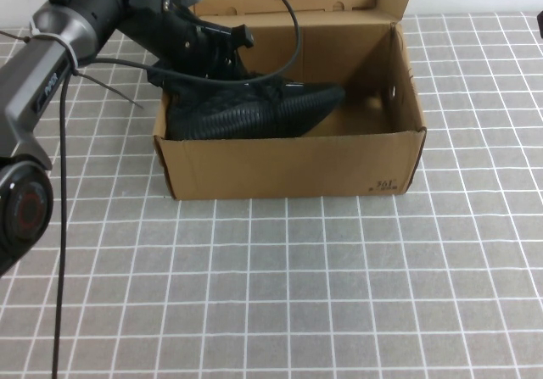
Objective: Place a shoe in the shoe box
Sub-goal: Adjust the shoe
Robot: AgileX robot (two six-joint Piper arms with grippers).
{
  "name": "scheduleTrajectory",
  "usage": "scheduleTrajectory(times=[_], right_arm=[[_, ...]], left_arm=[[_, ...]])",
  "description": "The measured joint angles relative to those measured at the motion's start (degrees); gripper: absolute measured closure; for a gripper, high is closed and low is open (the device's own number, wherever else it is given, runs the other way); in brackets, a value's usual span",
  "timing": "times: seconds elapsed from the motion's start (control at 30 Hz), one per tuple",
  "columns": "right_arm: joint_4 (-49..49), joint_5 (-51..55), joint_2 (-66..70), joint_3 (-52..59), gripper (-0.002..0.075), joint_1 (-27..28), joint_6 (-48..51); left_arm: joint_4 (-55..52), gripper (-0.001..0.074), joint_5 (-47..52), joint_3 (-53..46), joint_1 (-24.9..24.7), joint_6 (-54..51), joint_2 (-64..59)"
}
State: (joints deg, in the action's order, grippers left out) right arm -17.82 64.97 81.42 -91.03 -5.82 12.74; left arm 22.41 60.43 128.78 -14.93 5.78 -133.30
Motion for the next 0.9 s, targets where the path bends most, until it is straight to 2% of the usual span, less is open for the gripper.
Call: scheduleTrajectory(times=[0.17, 0.37, 0.6, 0.9], right_arm=[[-0.35, 0.00, 0.00, 0.00, 0.0742, 0.00, 0.80], [-0.62, 0.00, 0.00, 0.00, 0.0742, 0.00, 1.11], [-0.74, -0.10, 0.00, 0.00, 0.0742, 0.00, 1.11], [-1.35, -0.22, 0.00, 0.00, 0.0742, 0.00, 1.11]], left_arm=[[0.21, 0.0591, -0.39, 0.00, 0.00, 0.00, -0.11], [0.67, 0.0703, -0.48, 0.00, 0.00, -1.13, -0.11], [3.94, 0.0727, 1.41, 2.92, 0.09, -7.07, -1.07], [2.47, 0.0732, 9.96, 17.41, -2.19, -9.62, -1.06]])
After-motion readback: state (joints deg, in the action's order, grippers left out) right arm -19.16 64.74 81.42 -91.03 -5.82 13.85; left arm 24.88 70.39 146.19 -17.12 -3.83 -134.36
